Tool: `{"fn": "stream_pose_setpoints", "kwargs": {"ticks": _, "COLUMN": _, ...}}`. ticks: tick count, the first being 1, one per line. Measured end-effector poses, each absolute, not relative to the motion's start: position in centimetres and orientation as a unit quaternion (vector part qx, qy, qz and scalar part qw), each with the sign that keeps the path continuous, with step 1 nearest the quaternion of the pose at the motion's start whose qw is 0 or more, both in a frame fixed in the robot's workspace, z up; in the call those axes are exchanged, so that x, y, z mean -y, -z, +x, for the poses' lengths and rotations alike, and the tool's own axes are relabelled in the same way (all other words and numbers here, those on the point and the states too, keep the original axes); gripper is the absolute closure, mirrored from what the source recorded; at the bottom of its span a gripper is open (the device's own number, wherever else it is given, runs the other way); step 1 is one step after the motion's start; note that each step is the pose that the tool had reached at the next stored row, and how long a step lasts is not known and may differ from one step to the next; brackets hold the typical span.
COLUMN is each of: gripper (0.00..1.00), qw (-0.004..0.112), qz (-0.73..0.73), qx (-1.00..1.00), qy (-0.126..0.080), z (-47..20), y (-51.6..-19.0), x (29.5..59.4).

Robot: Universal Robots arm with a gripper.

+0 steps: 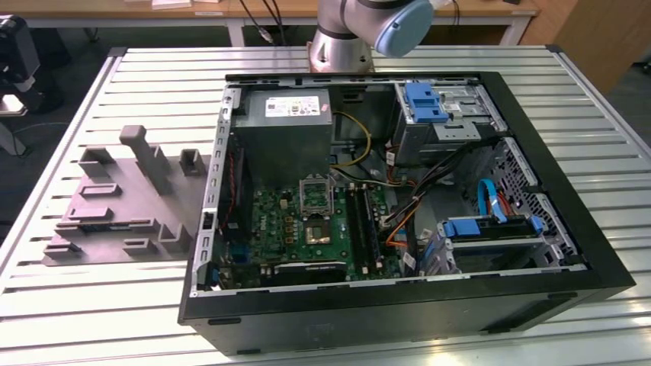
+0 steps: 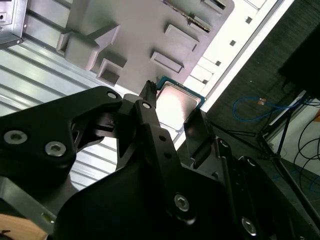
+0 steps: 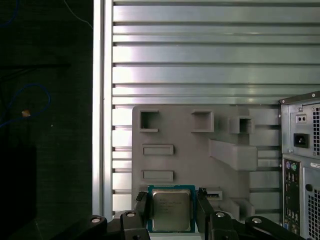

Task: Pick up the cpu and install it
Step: 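Pick up the cpu and move it towards the insertion slot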

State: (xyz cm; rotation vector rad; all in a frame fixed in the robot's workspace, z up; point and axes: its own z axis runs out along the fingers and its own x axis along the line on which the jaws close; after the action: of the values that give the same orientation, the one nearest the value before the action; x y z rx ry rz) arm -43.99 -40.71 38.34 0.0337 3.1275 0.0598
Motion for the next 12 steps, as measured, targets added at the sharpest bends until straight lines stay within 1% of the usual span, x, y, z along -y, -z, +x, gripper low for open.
{"fn": "stream_pose_setpoints", "kwargs": {"ticks": 12, "gripper": 0.53, "qw": 0.007, "qz": 0.011, "qx": -1.000, "qy": -0.019, "z": -43.67, "y": -38.35, "x": 40.71}}
